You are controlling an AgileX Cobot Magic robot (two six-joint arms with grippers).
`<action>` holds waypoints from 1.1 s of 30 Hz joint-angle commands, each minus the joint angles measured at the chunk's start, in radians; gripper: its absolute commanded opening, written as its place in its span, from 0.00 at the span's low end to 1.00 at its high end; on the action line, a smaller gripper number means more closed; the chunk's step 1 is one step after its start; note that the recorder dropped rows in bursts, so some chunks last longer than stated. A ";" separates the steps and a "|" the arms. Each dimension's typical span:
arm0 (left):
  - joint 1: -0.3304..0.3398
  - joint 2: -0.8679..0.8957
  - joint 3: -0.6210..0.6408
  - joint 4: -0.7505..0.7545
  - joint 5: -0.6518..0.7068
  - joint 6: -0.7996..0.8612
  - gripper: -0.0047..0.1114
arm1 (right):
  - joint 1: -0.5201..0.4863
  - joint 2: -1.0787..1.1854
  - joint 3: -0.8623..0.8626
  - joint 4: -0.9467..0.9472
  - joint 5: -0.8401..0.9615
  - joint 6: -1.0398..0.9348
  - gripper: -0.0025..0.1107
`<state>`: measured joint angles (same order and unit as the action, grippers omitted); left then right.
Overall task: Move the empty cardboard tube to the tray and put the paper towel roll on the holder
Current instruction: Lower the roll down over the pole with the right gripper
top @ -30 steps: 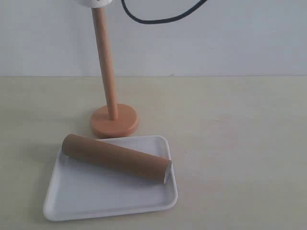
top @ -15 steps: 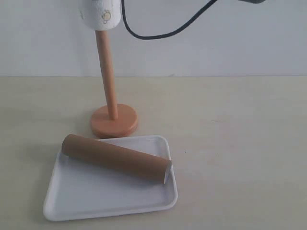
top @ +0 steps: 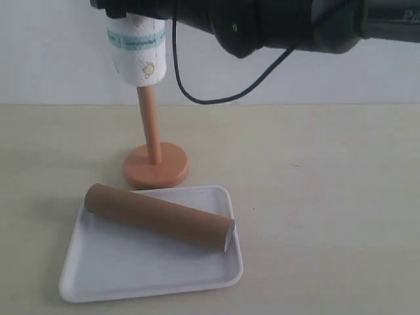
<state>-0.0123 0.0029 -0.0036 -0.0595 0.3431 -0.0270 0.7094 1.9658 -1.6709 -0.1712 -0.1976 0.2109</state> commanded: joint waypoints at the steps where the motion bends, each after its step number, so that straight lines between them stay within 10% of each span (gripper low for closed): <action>1: -0.009 -0.003 0.004 0.001 -0.004 0.001 0.08 | 0.000 -0.007 0.063 0.008 -0.110 -0.004 0.02; 9: -0.009 -0.003 0.004 0.001 -0.004 0.001 0.08 | -0.002 0.079 0.126 0.046 -0.187 -0.004 0.05; 14: -0.009 -0.003 0.004 0.001 -0.004 0.001 0.08 | -0.002 0.121 0.126 0.049 -0.184 -0.004 0.56; 26: -0.009 -0.003 0.004 0.001 -0.004 0.001 0.08 | -0.002 0.175 0.126 0.049 -0.147 0.014 0.58; 33: -0.009 -0.003 0.004 0.001 -0.004 0.001 0.08 | -0.002 0.169 0.124 0.042 -0.066 -0.042 0.94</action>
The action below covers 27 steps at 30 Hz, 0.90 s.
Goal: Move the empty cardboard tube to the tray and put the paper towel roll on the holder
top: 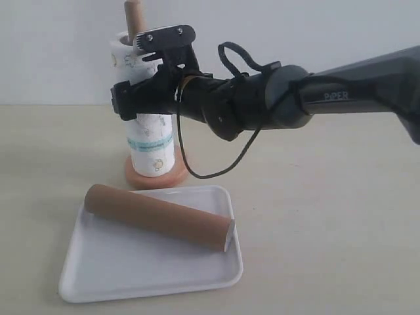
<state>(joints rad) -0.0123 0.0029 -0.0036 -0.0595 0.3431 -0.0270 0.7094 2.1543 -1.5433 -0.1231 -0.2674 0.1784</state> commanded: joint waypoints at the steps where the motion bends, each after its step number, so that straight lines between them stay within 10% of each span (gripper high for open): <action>1: -0.009 -0.003 0.004 0.001 -0.004 0.001 0.08 | -0.002 -0.034 -0.004 -0.004 0.002 -0.004 0.94; 27: -0.009 -0.003 0.004 0.001 -0.004 0.001 0.08 | -0.002 -0.776 -0.004 -0.024 0.692 -0.151 0.94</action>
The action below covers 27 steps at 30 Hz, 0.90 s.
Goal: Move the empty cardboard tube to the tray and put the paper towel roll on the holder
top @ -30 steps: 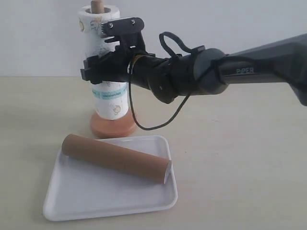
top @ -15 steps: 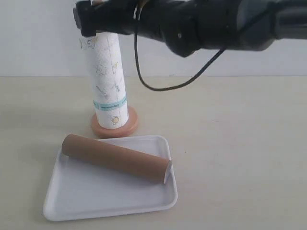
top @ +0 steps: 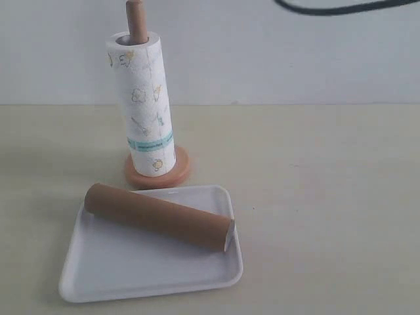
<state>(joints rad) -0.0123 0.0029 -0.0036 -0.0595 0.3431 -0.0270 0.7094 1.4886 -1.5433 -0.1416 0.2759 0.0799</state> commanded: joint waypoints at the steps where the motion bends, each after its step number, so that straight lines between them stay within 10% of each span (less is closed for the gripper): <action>1: -0.009 -0.003 0.004 0.001 -0.004 0.001 0.08 | -0.002 -0.144 -0.004 -0.006 0.191 -0.069 0.94; 27: -0.009 -0.003 0.004 0.001 -0.004 0.001 0.08 | -0.002 -0.777 0.065 -0.048 0.802 -0.066 0.94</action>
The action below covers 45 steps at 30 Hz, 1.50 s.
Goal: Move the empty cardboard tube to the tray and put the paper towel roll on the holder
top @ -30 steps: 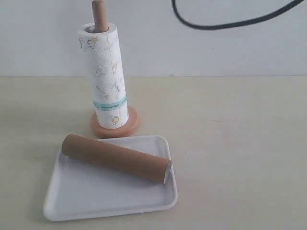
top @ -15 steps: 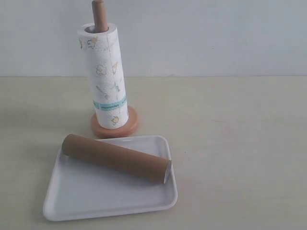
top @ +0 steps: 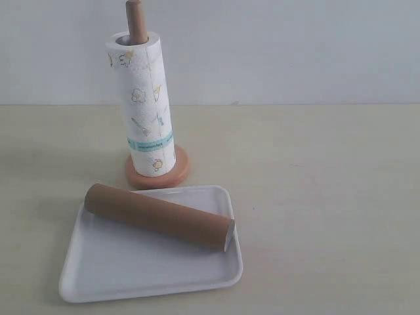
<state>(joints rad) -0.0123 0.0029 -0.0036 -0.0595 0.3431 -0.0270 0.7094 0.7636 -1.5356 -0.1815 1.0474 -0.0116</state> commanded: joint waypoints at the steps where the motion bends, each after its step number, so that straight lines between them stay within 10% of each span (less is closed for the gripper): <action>1: -0.009 -0.003 0.004 0.001 -0.004 0.001 0.08 | -0.002 -0.072 0.094 -0.008 0.025 0.033 0.94; 21: -0.009 -0.003 0.004 0.001 -0.004 0.001 0.08 | -0.002 -0.332 0.907 0.275 -0.331 0.159 0.94; 39: -0.009 -0.003 0.004 0.001 -0.004 0.001 0.08 | -0.002 -0.332 1.126 0.328 -0.508 0.219 0.94; 45: -0.009 -0.003 0.004 0.001 -0.004 0.001 0.08 | -0.002 -0.332 1.128 0.314 -0.534 0.217 0.61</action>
<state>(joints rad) -0.0123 0.0029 -0.0036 -0.0595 0.3431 -0.0270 0.7094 0.4330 -0.4141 0.1415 0.5382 0.2032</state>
